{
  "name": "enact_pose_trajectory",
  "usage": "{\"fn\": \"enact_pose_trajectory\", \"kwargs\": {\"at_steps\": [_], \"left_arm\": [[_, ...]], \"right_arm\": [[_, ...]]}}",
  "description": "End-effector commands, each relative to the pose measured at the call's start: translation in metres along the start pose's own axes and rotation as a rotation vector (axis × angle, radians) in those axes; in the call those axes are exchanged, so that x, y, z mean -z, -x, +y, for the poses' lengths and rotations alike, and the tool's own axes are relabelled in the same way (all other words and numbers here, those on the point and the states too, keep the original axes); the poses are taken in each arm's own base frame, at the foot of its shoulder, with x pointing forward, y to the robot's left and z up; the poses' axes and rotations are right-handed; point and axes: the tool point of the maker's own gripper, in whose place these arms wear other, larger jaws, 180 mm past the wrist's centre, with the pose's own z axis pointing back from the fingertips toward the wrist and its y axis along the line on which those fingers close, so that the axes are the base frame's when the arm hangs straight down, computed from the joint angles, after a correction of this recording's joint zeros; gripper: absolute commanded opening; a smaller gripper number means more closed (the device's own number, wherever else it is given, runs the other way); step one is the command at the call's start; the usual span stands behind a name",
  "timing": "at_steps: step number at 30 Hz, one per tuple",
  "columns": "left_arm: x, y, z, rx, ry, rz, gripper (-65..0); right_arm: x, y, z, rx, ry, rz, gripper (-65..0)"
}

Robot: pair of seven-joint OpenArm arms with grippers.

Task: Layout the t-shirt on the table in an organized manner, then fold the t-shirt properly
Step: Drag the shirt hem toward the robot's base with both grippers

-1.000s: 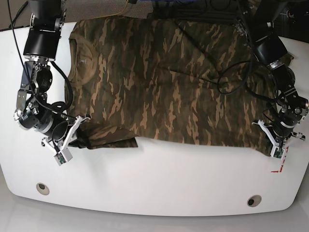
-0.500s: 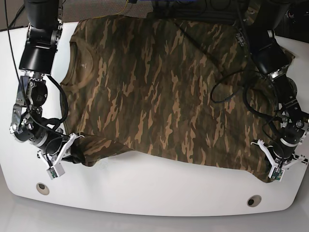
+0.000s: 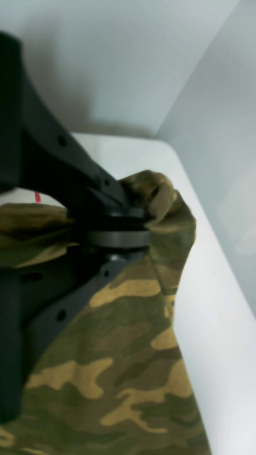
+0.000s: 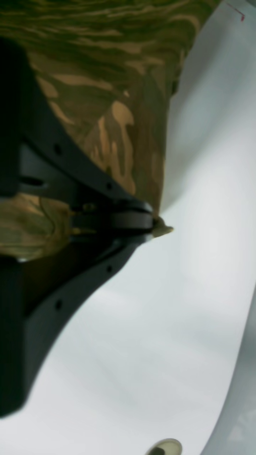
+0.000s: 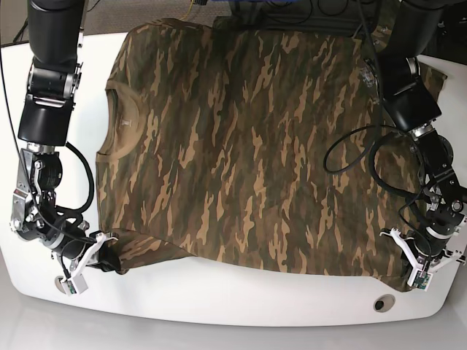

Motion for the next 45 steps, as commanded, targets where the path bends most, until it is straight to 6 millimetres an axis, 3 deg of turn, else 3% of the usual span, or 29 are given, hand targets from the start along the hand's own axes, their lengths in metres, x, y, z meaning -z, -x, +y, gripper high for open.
{"fn": "enact_pose_trajectory", "kwargs": {"at_steps": [1, 6, 19, 20, 23, 25, 29, 30, 32, 37, 43, 45], "left_arm": [[0.001, -0.026, 0.02, -0.008, -0.036, -0.069, -62.0], [0.01, -0.023, 0.016, -0.033, -0.008, -0.073, -62.0], [0.039, 0.0, 0.012, -0.09, 0.07, -0.042, -61.6], [0.041, 0.0, 0.01, -0.098, 0.078, -0.042, -60.8], [0.044, 0.012, 0.021, -0.102, 0.078, -0.015, -50.6], [0.046, 0.018, 0.021, -0.098, 0.087, 0.004, -41.6], [0.049, 0.024, 0.023, -0.072, 0.101, 0.017, -17.3], [0.049, 0.025, 0.024, -0.06, 0.103, 0.017, -11.9], [0.049, 0.027, 0.025, -0.041, 0.104, 0.022, -8.4], [0.048, 0.025, 0.034, -0.017, 0.077, 0.023, -8.3], [0.039, 0.009, 0.038, 0.028, 0.067, -0.019, -8.3], [0.031, 0.014, 0.037, 0.047, 0.058, -0.017, -8.3]], "right_arm": [[-0.003, -0.036, -0.016, -0.042, 0.051, -0.07, -65.0], [0.008, -0.043, -0.022, -0.098, 0.091, -0.054, -65.0], [0.052, -0.029, -0.018, -0.15, 0.112, 0.0, -63.4], [0.054, -0.027, -0.018, -0.156, 0.119, 0.004, -61.2], [0.063, -0.027, -0.014, -0.181, 0.133, -0.001, -44.2], [0.064, -0.031, -0.018, -0.186, 0.167, -0.011, -31.7], [0.063, -0.037, -0.029, -0.185, 0.243, -0.041, -2.0], [0.063, -0.038, -0.03, -0.183, 0.252, -0.042, 0.0], [0.061, -0.039, -0.032, -0.184, 0.259, -0.043, 0.0], [0.044, -0.042, -0.042, -0.22, 0.296, -0.005, 0.0], [0.024, -0.018, -0.032, -0.251, 0.294, 0.038, 0.0], [0.018, -0.006, -0.024, -0.247, 0.275, 0.052, 0.0]]}}
